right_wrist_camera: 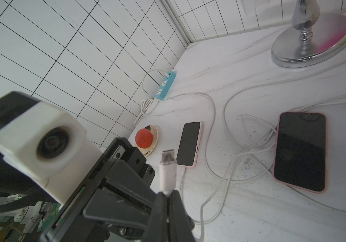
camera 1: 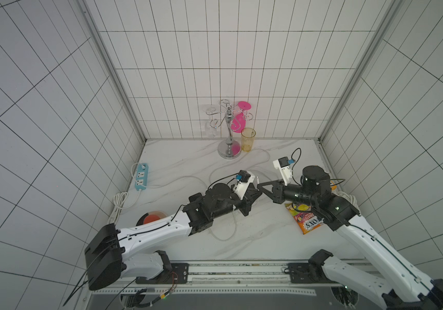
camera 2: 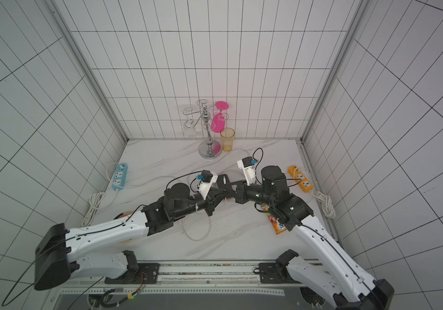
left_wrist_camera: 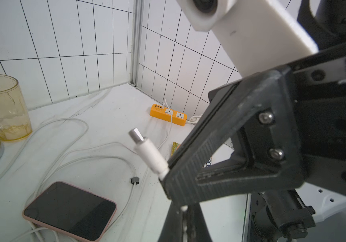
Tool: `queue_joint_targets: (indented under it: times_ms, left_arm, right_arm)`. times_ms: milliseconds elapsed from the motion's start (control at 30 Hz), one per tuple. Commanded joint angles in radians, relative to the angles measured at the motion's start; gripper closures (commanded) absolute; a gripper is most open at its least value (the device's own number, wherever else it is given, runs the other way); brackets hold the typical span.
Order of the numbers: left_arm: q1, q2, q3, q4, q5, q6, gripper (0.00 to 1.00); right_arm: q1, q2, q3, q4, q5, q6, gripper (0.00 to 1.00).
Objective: Plug the charging cable into the phone
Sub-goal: Pick up the charging cable from the center of the board.
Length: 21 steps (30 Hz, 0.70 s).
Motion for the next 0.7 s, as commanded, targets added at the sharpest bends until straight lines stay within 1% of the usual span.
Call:
queue_joint_targets:
  times_ms: [0, 33, 67, 100, 167, 333, 533, 667]
  left_arm:
    - [-0.006, -0.011, -0.021, 0.028, -0.006, 0.002, 1.00]
    - [-0.006, -0.014, -0.023, 0.025, -0.013, 0.004, 1.00]
    - [-0.006, -0.013, -0.022, 0.018, -0.023, 0.006, 1.00]
    - [-0.006, -0.012, -0.018, 0.011, -0.034, 0.009, 1.00]
    - [-0.006, -0.003, -0.007, -0.011, -0.059, 0.013, 1.00]
    - [-0.006, 0.012, 0.007, -0.029, -0.097, 0.022, 1.00]
    - [-0.009, 0.023, 0.021, -0.065, -0.157, 0.025, 1.00]
    - [-0.015, 0.026, 0.019, -0.068, -0.163, 0.027, 1.00]
  right_arm:
    - [-0.011, -0.016, 0.012, 0.004, 0.018, -0.012, 0.80]
    - [-0.011, -0.016, 0.023, -0.017, 0.037, -0.019, 0.69]
    - [-0.010, -0.014, 0.038, -0.047, 0.061, -0.024, 0.61]
    - [-0.010, -0.010, 0.052, -0.075, 0.085, -0.028, 0.56]
    - [-0.009, 0.005, 0.083, -0.137, 0.132, -0.031, 0.51]
    - [0.004, 0.060, 0.139, -0.233, 0.189, -0.003, 0.50]
    - [0.095, 0.089, 0.172, -0.256, 0.337, 0.019, 0.54]
    - [0.150, 0.112, 0.179, -0.241, 0.382, 0.027, 0.54]
